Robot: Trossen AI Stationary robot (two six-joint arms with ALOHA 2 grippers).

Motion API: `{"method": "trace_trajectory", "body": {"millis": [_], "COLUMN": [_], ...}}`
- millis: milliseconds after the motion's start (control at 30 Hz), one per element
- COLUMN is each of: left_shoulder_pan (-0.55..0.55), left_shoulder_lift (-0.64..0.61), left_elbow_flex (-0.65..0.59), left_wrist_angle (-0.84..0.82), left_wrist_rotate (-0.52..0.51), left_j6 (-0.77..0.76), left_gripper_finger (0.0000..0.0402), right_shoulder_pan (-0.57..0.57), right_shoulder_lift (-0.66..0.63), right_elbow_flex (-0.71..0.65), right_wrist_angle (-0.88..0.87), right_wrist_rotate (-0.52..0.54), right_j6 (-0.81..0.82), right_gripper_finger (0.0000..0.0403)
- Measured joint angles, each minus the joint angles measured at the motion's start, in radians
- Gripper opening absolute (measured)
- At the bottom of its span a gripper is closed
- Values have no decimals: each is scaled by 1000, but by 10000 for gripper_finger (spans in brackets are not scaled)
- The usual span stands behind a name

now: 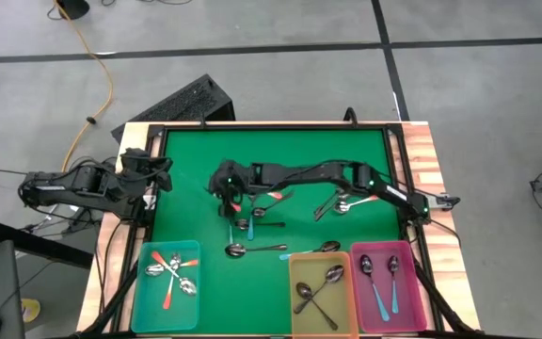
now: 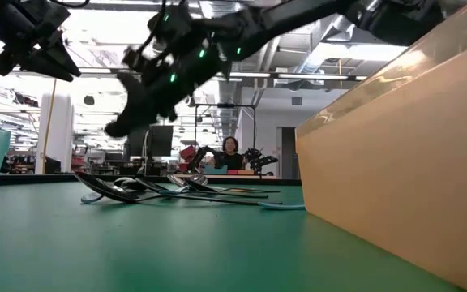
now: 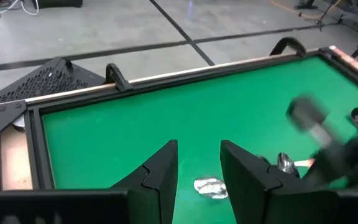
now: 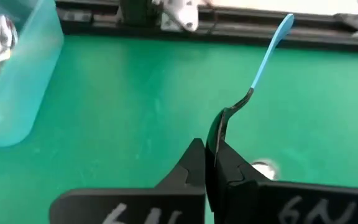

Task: Sort silverware by color (type)
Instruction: Put the blue spoon into the pink bin

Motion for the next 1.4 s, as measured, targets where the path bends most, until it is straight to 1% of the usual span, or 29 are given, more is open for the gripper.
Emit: {"method": "trace_trajectory", "body": {"millis": [133, 200, 267, 367, 500, 567, 667, 800, 867, 933, 967, 1000, 1100, 1167, 1267, 1333, 1400], "left_shoulder_pan": [0, 0, 0, 0, 0, 0, 0, 0, 0, 0, 0, 0, 0, 0, 0, 0, -1], "left_shoulder_lift": [-1, -2, -2, -2, -14, -23, -44, -62, -66, -66, -66, -66, -67, -67, -63, -63, -65], "left_elbow_flex": [0, 0, 0, 0, 0, 0, 0, 0, 0, 0, 0, 0, 0, 0, 0, -2, -2], "left_wrist_angle": [-29, -31, -31, -31, -31, -32, -33, -34, -34, -34, -34, -34, -36, -38, -37, -38, -37], "left_wrist_rotate": [4, 4, 4, 4, 5, 7, 13, 5, 2, 1, 1, 1, 10, 18, 25, 32, 29], "left_j6": [-42, -46, -46, -47, -46, -46, -45, -45, -45, -45, -45, -45, -45, -44, -44, -42, -42], "left_gripper_finger": [105, 105, 105, 105, 105, 105, 105, 105, 105, 105, 105, 105, 105, 105, 105, 105, 105], "right_shoulder_pan": [-15, -22, -26, -27, -7, 17, 63, 146, 194, 247, 274, 305, 404, 457, 527, 573, 630], "right_shoulder_lift": [-85, -140, -187, -255, -346, -396, -466, -531, -555, -561, -561, -567, -603, -626, -667, -688, -732], "right_elbow_flex": [0, -1, 2, 1, 0, 0, 0, 0, 0, 1, -8, -32, -88, -135, -240, -281, -356], "right_wrist_angle": [-98, -193, -258, -414, -618, -730, -881, -1070, -1198, -1315, -1324, -1313, -1311, -1316, -1292, -1316, -1295], "right_wrist_rotate": [3, 25, 74, 165, 240, 288, 365, 502, 560, 598, 612, 617, 599, 588, 513, 472, 423], "right_j6": [-3, -4, -21, -30, -26, -3, 76, 255, 381, 545, 615, 652, 759, 883, 1041, 1199, 1291], "right_gripper_finger": [7, 7, 7, 7, 7, 7, 7, 7, 7, 9, 9, 9, 9, 9, 9, 10, 10]}}
